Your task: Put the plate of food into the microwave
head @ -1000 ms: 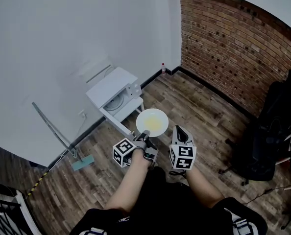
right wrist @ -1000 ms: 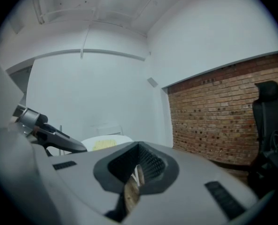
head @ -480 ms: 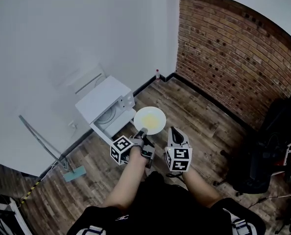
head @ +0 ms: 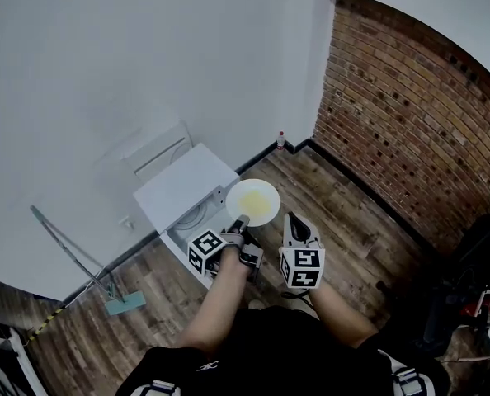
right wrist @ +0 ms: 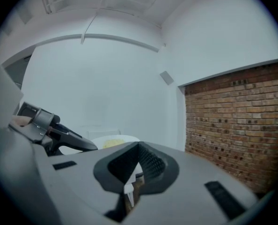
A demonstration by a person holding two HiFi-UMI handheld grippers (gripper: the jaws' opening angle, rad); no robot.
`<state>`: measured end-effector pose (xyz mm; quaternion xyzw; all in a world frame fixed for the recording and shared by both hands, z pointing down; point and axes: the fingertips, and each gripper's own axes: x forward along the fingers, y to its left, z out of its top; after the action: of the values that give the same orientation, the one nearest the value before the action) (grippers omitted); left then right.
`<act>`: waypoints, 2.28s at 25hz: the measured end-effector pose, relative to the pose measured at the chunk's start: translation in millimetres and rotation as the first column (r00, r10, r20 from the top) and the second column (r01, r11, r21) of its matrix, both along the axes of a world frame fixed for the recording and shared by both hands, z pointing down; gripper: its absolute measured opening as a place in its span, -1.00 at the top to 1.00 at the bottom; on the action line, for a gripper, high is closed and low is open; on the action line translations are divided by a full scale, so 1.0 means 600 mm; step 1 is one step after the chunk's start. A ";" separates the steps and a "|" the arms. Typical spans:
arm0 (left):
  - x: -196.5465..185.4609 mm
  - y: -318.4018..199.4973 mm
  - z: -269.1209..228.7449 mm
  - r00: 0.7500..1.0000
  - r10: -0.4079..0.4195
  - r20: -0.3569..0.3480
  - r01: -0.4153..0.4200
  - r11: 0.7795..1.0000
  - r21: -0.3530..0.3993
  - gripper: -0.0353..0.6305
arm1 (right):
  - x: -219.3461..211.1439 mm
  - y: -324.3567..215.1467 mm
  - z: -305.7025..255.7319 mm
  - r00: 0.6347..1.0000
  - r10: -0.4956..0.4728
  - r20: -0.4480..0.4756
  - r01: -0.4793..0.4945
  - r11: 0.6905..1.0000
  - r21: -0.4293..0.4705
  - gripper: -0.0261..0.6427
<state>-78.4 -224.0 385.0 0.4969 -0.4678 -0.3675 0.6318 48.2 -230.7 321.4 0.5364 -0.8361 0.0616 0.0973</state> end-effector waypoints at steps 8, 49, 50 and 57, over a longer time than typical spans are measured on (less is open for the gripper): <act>-0.109 -0.086 0.016 0.995 -0.096 -0.022 0.096 0.995 -0.007 0.86 | -0.116 -0.107 0.020 0.995 -0.093 0.029 0.094 0.995 -0.040 0.90; -0.198 -0.012 0.265 0.398 -0.917 0.028 0.914 0.394 -0.096 0.86 | -0.432 -0.210 0.245 0.350 -0.934 0.069 0.928 0.335 -0.164 0.90; -0.191 -0.008 0.283 0.399 -0.917 0.026 0.914 0.395 -0.097 0.86 | -0.424 -0.205 0.259 0.346 -0.936 0.066 0.929 0.333 -0.160 0.90; -0.202 -0.003 0.453 0.429 -0.902 0.046 0.901 0.424 -0.096 0.86 | -0.414 -0.188 0.406 0.348 -0.930 0.116 0.931 0.330 -0.154 0.90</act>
<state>-199.9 -225.8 656.9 0.1336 -0.6754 -0.6260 0.3662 -200.2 -343.7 564.8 -0.0495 -0.9823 0.0773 0.1635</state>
